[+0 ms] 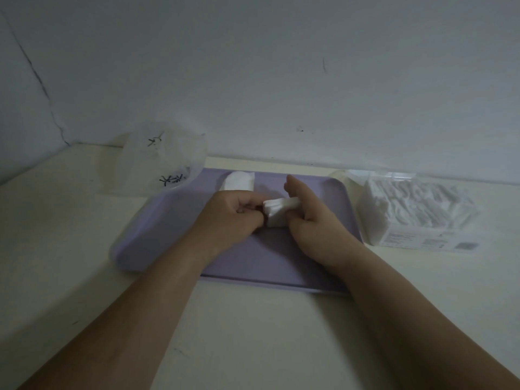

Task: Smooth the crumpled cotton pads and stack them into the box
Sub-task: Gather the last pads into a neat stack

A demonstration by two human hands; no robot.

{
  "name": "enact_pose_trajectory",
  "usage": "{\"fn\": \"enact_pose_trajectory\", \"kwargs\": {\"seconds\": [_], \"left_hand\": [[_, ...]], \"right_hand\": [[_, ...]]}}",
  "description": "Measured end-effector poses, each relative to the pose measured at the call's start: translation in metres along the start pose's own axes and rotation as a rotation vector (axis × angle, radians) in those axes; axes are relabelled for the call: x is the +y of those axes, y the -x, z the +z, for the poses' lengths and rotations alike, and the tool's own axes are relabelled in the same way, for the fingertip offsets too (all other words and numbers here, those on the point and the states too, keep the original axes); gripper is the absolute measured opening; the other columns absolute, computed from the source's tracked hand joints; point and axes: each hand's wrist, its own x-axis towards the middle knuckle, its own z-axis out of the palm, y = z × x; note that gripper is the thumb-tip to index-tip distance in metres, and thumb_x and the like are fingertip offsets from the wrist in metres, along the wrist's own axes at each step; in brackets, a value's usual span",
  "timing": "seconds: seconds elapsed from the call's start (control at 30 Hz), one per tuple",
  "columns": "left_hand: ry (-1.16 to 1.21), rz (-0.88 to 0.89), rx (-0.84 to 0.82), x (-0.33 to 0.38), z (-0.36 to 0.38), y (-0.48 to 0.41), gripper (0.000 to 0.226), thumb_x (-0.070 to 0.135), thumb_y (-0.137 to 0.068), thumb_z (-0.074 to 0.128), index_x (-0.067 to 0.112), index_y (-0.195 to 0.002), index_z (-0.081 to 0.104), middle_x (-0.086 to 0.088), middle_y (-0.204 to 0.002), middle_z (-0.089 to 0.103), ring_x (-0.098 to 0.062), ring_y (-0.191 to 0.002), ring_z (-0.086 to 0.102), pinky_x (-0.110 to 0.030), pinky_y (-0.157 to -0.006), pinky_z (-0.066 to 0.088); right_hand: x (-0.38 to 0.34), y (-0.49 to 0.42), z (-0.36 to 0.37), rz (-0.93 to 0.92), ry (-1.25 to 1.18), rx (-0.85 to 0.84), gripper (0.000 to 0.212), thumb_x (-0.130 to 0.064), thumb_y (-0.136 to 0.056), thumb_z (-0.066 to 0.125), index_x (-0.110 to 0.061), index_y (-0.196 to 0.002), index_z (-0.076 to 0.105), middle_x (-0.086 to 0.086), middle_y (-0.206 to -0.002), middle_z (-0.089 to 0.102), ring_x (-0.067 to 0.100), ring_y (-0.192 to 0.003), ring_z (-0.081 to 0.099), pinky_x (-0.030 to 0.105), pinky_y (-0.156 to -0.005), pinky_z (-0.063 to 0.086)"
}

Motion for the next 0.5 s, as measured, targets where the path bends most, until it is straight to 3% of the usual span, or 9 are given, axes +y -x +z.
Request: {"fn": "enact_pose_trajectory", "kwargs": {"seconds": [0.13,0.23,0.33,0.37,0.43,0.5], "left_hand": [[-0.066,0.059,-0.004,-0.002,0.004,0.001,0.032,0.001,-0.087,0.072,0.027,-0.103,0.080,0.003,-0.091,0.081,-0.010,-0.089,0.075,-0.026,-0.083,0.055],[-0.126,0.094,0.047,-0.001,0.009,-0.002,0.021,0.007,-0.094,0.069,0.026,-0.098,0.079,0.015,-0.083,0.078,0.002,-0.076,0.069,-0.016,-0.073,0.051],[-0.150,0.117,0.017,0.003,0.009,-0.004,0.022,0.006,-0.096,0.067,0.027,-0.095,0.075,0.029,-0.070,0.070,0.012,-0.066,0.061,-0.005,-0.066,0.042],[-0.139,0.109,0.010,0.003,0.008,-0.004,0.022,0.004,-0.095,0.067,0.025,-0.096,0.075,0.027,-0.072,0.071,0.011,-0.069,0.063,-0.006,-0.068,0.044],[-0.120,0.103,0.082,0.004,0.005,-0.009,0.025,0.001,-0.093,0.067,0.023,-0.101,0.077,0.016,-0.091,0.077,-0.003,-0.086,0.072,-0.015,-0.080,0.052],[-0.221,0.098,0.258,-0.002,-0.004,-0.019,0.031,0.000,-0.091,0.063,0.026,-0.105,0.074,0.009,-0.107,0.074,-0.014,-0.098,0.071,-0.024,-0.089,0.053]], "right_hand": [[-0.001,-0.001,0.002,-0.022,-0.019,-0.043,0.075,0.003,-0.100,0.047,-0.021,-0.165,0.016,-0.008,-0.163,0.030,0.005,-0.148,0.030,0.026,-0.122,0.027],[0.000,-0.002,0.001,-0.019,-0.066,-0.058,0.081,0.011,-0.094,0.045,-0.021,-0.164,0.020,-0.005,-0.165,0.031,0.010,-0.151,0.030,0.030,-0.124,0.028],[0.002,-0.004,-0.002,-0.028,-0.115,0.023,0.070,0.005,-0.095,0.054,-0.022,-0.158,0.038,-0.005,-0.147,0.052,0.009,-0.133,0.051,0.010,-0.103,0.041],[0.004,-0.005,-0.003,-0.041,-0.103,0.063,0.062,0.001,-0.095,0.058,-0.023,-0.152,0.048,-0.005,-0.137,0.061,0.009,-0.122,0.059,0.010,-0.097,0.045],[0.009,-0.006,-0.010,-0.052,-0.134,0.149,0.042,-0.004,-0.094,0.065,-0.024,-0.131,0.065,-0.003,-0.116,0.073,0.011,-0.103,0.068,0.023,-0.092,0.052],[0.013,-0.008,-0.014,-0.016,-0.259,0.207,0.029,-0.003,-0.092,0.068,-0.023,-0.112,0.073,-0.001,-0.104,0.077,0.013,-0.095,0.070,0.033,-0.090,0.056]]}}
